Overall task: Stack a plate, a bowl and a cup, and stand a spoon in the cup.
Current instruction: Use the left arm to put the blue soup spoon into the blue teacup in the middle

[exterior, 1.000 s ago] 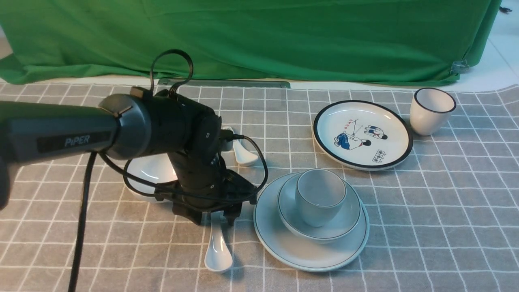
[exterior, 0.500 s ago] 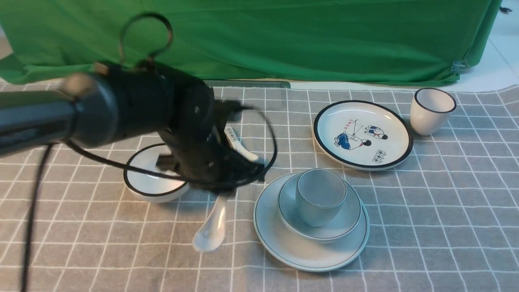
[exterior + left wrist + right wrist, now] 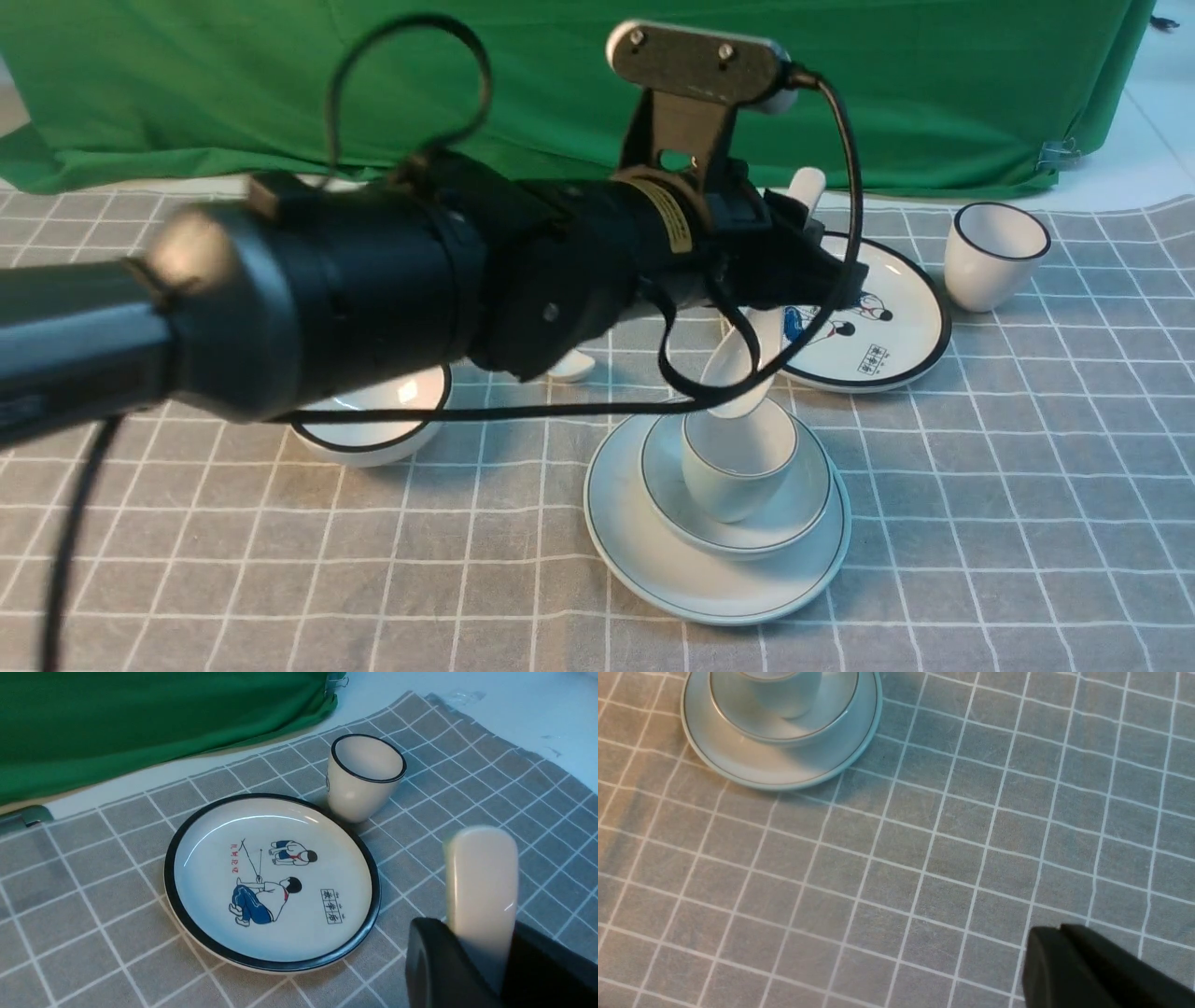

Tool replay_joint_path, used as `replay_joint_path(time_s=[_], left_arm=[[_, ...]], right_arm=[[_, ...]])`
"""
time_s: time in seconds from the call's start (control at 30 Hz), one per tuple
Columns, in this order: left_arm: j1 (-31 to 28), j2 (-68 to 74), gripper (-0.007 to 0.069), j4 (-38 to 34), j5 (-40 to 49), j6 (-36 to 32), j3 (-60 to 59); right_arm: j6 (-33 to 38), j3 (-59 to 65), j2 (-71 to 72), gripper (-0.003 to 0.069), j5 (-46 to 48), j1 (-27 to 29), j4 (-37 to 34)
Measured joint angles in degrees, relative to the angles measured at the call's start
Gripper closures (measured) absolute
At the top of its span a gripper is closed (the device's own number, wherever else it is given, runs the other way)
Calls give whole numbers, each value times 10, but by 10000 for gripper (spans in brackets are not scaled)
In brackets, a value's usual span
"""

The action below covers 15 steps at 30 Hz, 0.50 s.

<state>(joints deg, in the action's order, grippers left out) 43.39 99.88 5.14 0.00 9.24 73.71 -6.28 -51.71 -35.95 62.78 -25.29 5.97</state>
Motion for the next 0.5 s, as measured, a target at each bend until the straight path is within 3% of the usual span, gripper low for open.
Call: replay_joint_path(time_s=[0.3,0.5], left_arm=[[1,44,508,8,-75,-1,-15],[1,43,508,-8,-308,0,-132]], right_arm=[[0,0,0,603,0,0,0],[2,0,0,596,-12,0,0]])
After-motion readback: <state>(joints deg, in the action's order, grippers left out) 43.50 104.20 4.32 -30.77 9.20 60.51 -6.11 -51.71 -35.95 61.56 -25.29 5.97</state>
